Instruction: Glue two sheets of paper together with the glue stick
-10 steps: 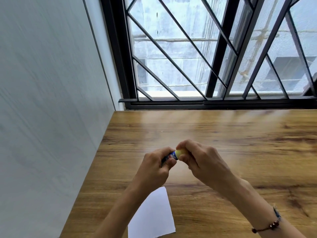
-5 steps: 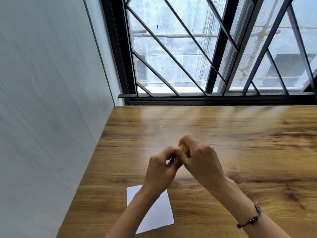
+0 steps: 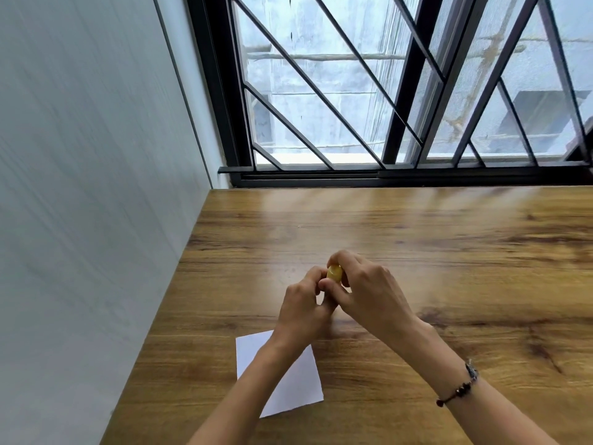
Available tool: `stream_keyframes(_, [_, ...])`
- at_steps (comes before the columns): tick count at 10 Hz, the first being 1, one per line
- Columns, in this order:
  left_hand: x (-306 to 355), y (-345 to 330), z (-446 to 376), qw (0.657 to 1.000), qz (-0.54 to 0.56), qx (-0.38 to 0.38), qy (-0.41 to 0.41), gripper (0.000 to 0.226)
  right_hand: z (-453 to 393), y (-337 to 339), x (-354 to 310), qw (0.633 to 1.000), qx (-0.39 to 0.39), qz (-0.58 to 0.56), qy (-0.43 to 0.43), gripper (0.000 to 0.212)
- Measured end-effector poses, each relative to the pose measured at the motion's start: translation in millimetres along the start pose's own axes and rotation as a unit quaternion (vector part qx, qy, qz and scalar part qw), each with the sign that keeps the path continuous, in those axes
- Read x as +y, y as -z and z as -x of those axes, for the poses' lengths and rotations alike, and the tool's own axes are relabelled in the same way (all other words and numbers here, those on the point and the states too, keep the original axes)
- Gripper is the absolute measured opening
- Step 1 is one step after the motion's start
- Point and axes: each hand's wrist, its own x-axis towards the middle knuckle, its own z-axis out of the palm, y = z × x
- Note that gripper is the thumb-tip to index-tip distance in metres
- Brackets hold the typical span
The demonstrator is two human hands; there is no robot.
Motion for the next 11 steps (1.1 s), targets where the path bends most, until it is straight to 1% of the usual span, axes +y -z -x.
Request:
stream_keyframes(2, [-3.2,0.9,1.3,1.000,-0.006,-0.006,-0.005,0.011,2.2,-2.6,2.4,1.000,-0.006,0.009,0.011,0.022])
stream_keyframes(4, [-4.0,1.8,1.8,1.000,-0.009,-0.015,0.011,0.011,3.5,-3.1,3.3,0.999,-0.019,0.025,0.016,0.023])
stream_keyframes(8, [-5.8,6.1,4.4,0.998,-0.003,-0.053,0.027,0.020,5.0,-4.8,4.3,0.997,-0.054,0.042,0.018,0.024])
stream_keyframes(9, [-6.6,10.1,3.7,0.997,-0.001,-0.072,0.026,0.023,5.1,-4.0,6.2,0.997,-0.043,0.051,0.024,0.028])
stream_keyframes(10, [-6.9,17.0,4.0,0.996,-0.017,-0.085,0.027,0.038,5.9,-2.0,3.0,0.997,-0.055,0.059,0.020,0.030])
stream_keyframes(11, [-6.2,23.1,0.8,0.996,-0.038,-0.073,0.032,0.046,4.6,0.5,1.6,0.997,-0.053,0.061,0.017,0.037])
